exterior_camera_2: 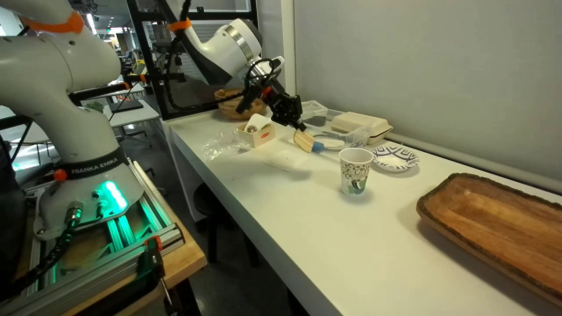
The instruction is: Remove the wooden block out of the box
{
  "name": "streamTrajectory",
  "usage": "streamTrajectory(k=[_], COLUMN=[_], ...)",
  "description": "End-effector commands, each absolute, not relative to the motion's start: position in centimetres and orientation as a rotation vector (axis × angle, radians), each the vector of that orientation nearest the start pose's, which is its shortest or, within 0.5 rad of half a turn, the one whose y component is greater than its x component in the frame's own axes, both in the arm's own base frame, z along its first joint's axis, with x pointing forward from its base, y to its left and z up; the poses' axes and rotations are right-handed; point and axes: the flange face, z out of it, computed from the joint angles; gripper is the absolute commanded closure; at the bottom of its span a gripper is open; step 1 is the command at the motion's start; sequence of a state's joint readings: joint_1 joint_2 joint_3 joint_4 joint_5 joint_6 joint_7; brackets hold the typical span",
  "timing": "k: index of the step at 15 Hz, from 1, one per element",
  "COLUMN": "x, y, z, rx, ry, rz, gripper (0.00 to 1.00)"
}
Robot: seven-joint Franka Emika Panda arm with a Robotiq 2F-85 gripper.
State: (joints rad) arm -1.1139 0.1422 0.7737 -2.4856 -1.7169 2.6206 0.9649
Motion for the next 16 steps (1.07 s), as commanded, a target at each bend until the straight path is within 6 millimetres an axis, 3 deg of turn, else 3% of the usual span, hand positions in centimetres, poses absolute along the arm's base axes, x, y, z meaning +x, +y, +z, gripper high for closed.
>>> streamTrajectory(k=[1, 4, 7, 8, 9, 13, 16], x=[45.0, 46.0, 47.9, 48.3, 48.8, 49.4, 49.4], y=[-13.8, -14.7, -14.7, -14.5, -14.3, -12.4, -10.5], z=[17.9, 15.4, 14.7, 14.8, 14.8, 15.0, 16.2], rx=[2.470, 2.496, 2.494, 2.486, 2.492, 2.609, 2.773], ry=[0.273, 0.272, 0.282, 0.289, 0.289, 0.265, 0.195], rz=[0.349, 0.334, 0.350, 0.357, 0.365, 0.380, 0.416], gripper=[0.98, 0.98, 0.98, 0.66, 0.65, 0.36, 0.14])
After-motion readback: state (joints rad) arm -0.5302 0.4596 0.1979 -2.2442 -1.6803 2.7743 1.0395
